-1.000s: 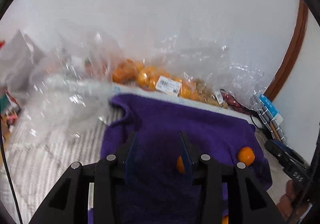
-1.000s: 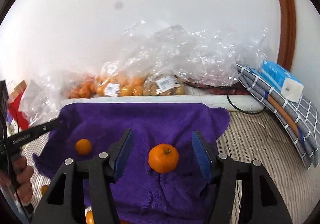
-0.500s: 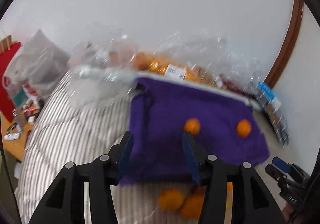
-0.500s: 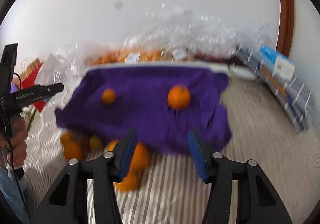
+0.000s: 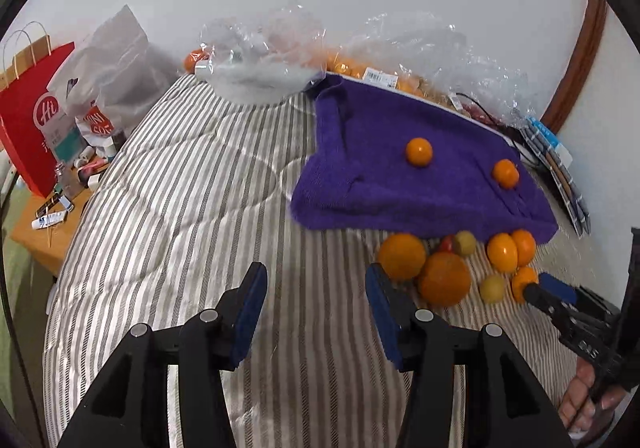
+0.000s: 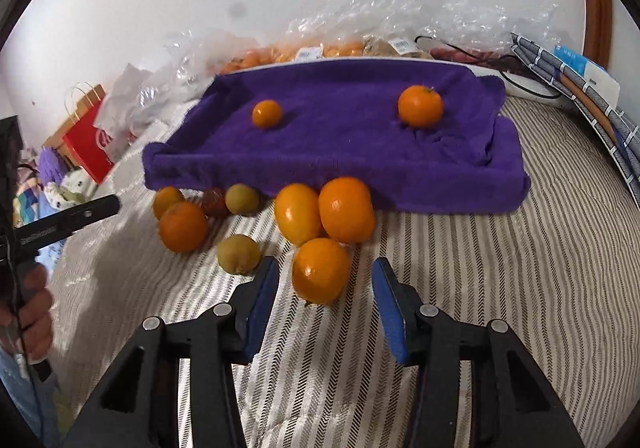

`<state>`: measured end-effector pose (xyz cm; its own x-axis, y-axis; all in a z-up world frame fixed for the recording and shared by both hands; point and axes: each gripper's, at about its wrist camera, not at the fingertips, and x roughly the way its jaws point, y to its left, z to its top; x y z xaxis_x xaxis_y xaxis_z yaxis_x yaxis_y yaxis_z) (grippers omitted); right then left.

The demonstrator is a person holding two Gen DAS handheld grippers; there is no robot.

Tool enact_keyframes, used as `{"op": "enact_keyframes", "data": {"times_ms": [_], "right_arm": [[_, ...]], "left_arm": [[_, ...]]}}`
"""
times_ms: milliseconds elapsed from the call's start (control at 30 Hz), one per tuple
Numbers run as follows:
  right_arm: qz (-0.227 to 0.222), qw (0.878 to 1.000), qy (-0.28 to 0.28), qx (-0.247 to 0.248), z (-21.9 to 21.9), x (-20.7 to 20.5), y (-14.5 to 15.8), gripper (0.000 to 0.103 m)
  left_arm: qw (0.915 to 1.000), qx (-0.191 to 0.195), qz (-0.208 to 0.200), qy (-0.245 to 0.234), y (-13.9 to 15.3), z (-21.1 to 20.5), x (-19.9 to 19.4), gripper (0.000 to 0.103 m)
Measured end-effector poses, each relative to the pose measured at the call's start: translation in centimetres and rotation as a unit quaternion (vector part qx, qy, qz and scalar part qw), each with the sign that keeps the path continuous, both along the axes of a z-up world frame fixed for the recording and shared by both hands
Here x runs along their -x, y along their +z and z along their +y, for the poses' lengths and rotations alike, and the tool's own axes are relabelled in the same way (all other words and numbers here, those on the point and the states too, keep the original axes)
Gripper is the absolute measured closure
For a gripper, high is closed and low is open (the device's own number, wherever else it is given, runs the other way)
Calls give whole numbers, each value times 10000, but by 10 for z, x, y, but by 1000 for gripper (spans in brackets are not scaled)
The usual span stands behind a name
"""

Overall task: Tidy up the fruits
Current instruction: 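Withdraw both grippers from the towel toward the remaining fruit, then grasp another large orange with the right gripper while the left gripper grasps an orange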

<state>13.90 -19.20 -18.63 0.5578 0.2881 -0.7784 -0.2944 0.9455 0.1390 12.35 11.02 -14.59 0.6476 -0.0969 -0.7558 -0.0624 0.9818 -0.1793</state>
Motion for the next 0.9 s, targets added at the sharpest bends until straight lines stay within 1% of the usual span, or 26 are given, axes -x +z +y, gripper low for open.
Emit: {"op": "enact_keyframes", "data": {"times_ms": [67,133,167,200,267,367,567,667,733,800,833,867,900], "right_arm": [[70,9998,-71,177,3,-3,-8,56],[111,9998,-109,145,3,-7,-12,59],[68,9998,-138,135,3,-7,-11,67],[104,9999,-83,78,3,-8,-10,70],[95,9999,-52,61,1,-6,-9,70],[-56,9997,-94,225,-5,3,-7,70],[-276,9980,-302,478,-32,26,1,70],[-251,9968,-531,536,-50,33,-1,70],[-198,9965,-672,464,-58,34,-2,70],[-281,9961,-768,336,-63,37,1,70],[-295,9961,-779,301,-65,36,1,70],[-262,9962,-774,296,-64,34,1,70],[-196,9964,-771,305,-63,32,-1,70]], "left_arm": [[10000,-45,14,-73,-1,-2,2,54],[9999,-25,48,-146,-1,-5,1,54],[9998,25,67,-201,-2,-7,-1,54],[9996,72,78,-243,-2,-10,-2,54],[9995,128,53,-291,-1,-14,-5,54],[9992,257,-35,-290,2,-19,-13,54],[9978,573,43,-319,0,-30,-34,55],[9974,631,200,-279,-5,-37,-43,55],[9973,596,373,-224,-12,-40,-46,55],[9960,764,393,-243,-18,-40,-47,57],[9954,836,403,-230,-18,-40,-47,62],[9938,1000,417,-253,-19,-40,-47,70],[9932,1042,450,-249,-19,-39,-47,70]]}}
